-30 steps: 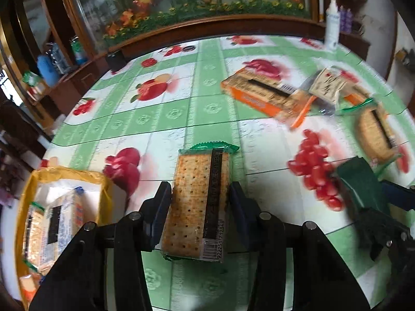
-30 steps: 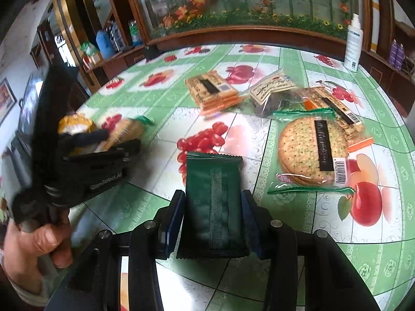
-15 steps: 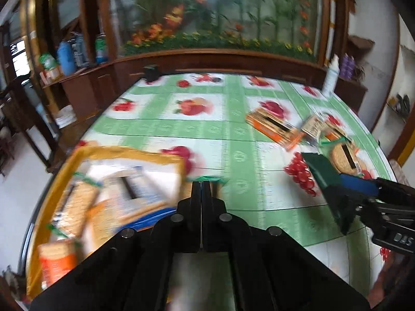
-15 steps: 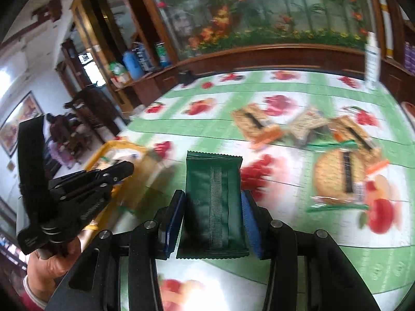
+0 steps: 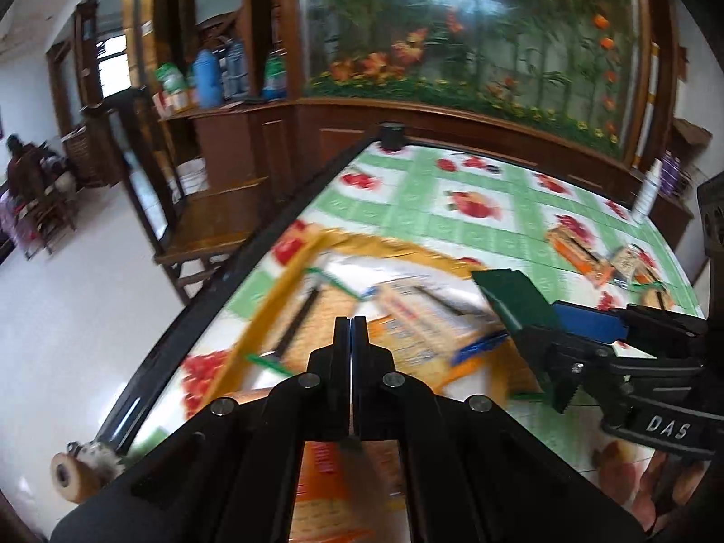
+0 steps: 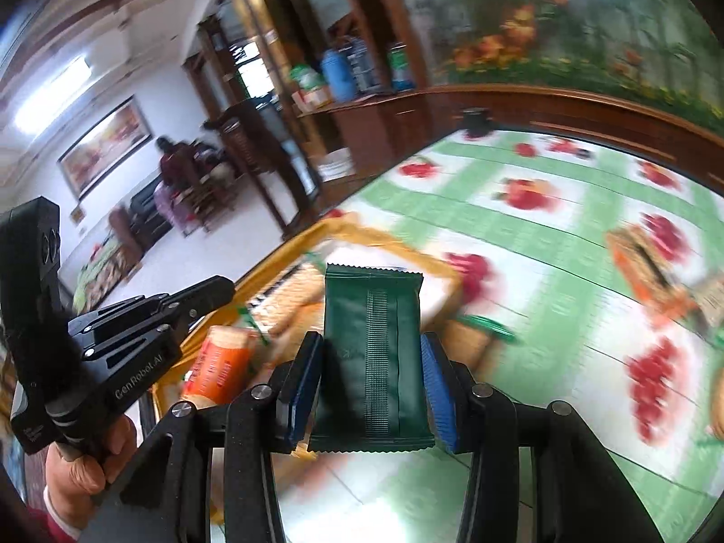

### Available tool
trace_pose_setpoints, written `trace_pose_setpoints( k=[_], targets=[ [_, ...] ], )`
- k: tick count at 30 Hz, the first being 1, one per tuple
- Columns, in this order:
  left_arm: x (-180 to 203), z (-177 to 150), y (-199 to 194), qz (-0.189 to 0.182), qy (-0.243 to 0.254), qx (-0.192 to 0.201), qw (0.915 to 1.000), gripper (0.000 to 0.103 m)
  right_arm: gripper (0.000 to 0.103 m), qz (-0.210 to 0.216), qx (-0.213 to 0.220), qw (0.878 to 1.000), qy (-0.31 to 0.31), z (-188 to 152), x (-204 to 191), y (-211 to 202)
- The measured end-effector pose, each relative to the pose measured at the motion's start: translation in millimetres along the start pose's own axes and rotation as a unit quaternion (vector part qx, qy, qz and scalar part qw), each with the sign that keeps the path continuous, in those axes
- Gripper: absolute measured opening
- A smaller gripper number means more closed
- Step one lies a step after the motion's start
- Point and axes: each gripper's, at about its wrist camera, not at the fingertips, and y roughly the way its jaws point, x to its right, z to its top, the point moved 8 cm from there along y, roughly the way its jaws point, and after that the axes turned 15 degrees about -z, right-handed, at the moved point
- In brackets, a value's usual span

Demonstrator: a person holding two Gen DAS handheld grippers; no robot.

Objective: Organize snacks
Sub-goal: 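Carry both packs into the white box and open both grippers, then move both grippers back to the round cracker pack and orange-edged pack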

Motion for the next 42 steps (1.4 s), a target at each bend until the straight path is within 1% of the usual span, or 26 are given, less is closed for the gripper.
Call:
trace_pose_setpoints(
  k=[2, 4, 6, 7, 8, 9, 10, 11, 12, 13, 17, 20, 22, 24, 26, 29, 30, 33, 35, 38, 39, 42],
  targets=[
    [-12.9, -3.5, -2.2, 0.004, -0.017, -0.001, 0.9999, 0.0, 0.045, 0.01, -0.006, 1.0, -0.019, 4.4, -24.9, 12.9],
    [-21.7, -5.4, -8.5, 0.008, -0.03, 0.006, 0.9995, 0.0, 0.045, 0.013, -0.012, 0.999, -0.033, 6.0, -42.5, 24.2],
    [-23.6, -4.8, -10.9, 0.008, -0.031, 0.006, 0.9995, 0.003, 0.046, 0.014, -0.018, 0.999, -0.047, 6.3, -58.0, 35.7],
    [-22.8, -4.1, -12.5, 0.013, -0.027, 0.008, 0.9995, 0.01, 0.048, 0.013, -0.022, 0.998, -0.051, 6.5, -62.5, 41.2],
    [-21.4, -4.1, -14.7, 0.019, -0.023, 0.011, 0.9995, 0.026, 0.048, 0.011, -0.022, 0.998, -0.052, 4.6, -63.6, 41.7],
    [-18.0, -2.9, -16.3, 0.025, -0.016, 0.015, 0.9995, 0.038, 0.051, 0.008, -0.02, 0.998, -0.053, 4.1, -64.9, 42.1],
    [-15.6, -2.1, -18.9, 0.034, -0.01, 0.022, 0.9991, 0.059, 0.058, 0.009, -0.017, 0.999, -0.048, 3.2, -63.0, 40.6],
    [-14.7, -0.5, -21.0, 0.04, -0.005, 0.028, 0.9988, 0.07, 0.06, 0.009, -0.015, 0.999, -0.045, 3.7, -59.5, 40.1],
    [-9.3, 1.4, -22.9, 0.032, 0.001, 0.036, 0.9988, 0.072, 0.061, 0.005, -0.013, 0.999, -0.041, 3.2, -55.0, 38.3],
    [-5.1, 2.8, -23.5, 0.026, 0.005, 0.039, 0.9989, 0.072, 0.062, 0.0, -0.011, 0.999, -0.032, 2.0, -45.2, 35.0],
    [18.5, 3.4, -16.9, 0.025, 0.03, 0.033, 0.9987, 0.072, 0.062, -0.016, -0.006, 1.0, 0.001, 0.3, -7.7, 22.3],
    [36.2, 3.2, -12.2, 0.013, 0.041, 0.027, 0.9987, 0.072, 0.063, -0.034, -0.002, 0.999, 0.019, -3.4, 19.7, 11.5],
    [46.6, 3.5, -10.2, 0.009, 0.046, 0.025, 0.9986, 0.074, 0.071, -0.046, 0.003, 0.998, 0.032, -8.1, 39.1, 1.6],
    [56.6, 3.5, -7.3, 0.004, 0.052, 0.022, 0.9984, 0.079, 0.075, -0.061, 0.007, 0.997, 0.042, -12.9, 57.3, -7.5],
    [67.8, 2.8, -4.1, -0.002, 0.058, 0.017, 0.9982, 0.08, 0.076, -0.077, 0.011, 0.995, 0.059, -20.2, 81.8, -19.2],
    [86.3, 2.1, 2.8, -0.016, 0.068, 0.007, 0.9975, 0.081, 0.083, -0.102, 0.011, 0.992, 0.076, -30.5, 112.1, -31.2],
    [93.5, 1.5, 7.0, -0.021, 0.071, 0.002, 0.9972, 0.081, 0.086, -0.115, 0.011, 0.99, 0.085, -37.0, 127.9, -37.7],
    [120.5, -1.7, 20.6, -0.046, 0.083, -0.016, 0.9954, 0.082, 0.087, -0.142, 0.011, 0.984, 0.105, -53.2, 161.7, -55.4],
    [140.0, -5.0, 31.0, -0.058, 0.093, -0.031, 0.9935, 0.081, 0.089, -0.168, 0.007, 0.978, 0.121, -66.2, 188.2, -67.5],
    [173.1, -10.2, 47.4, -0.079, 0.112, -0.054, 0.9891, 0.081, 0.09, -0.199, 0.002, 0.969, 0.145, -83.8, 226.1, -85.4],
    [182.2, -11.8, 51.3, -0.085, 0.118, -0.058, 0.9877, 0.081, 0.091, -0.215, -0.001, 0.964, 0.157, -91.3, 242.9, -91.8],
    [209.6, -17.8, 67.2, -0.101, 0.134, -0.079, 0.9827, 0.081, 0.093, -0.234, -0.002, 0.956, 0.177, -104.0, 270.2, -104.6]
  ],
)
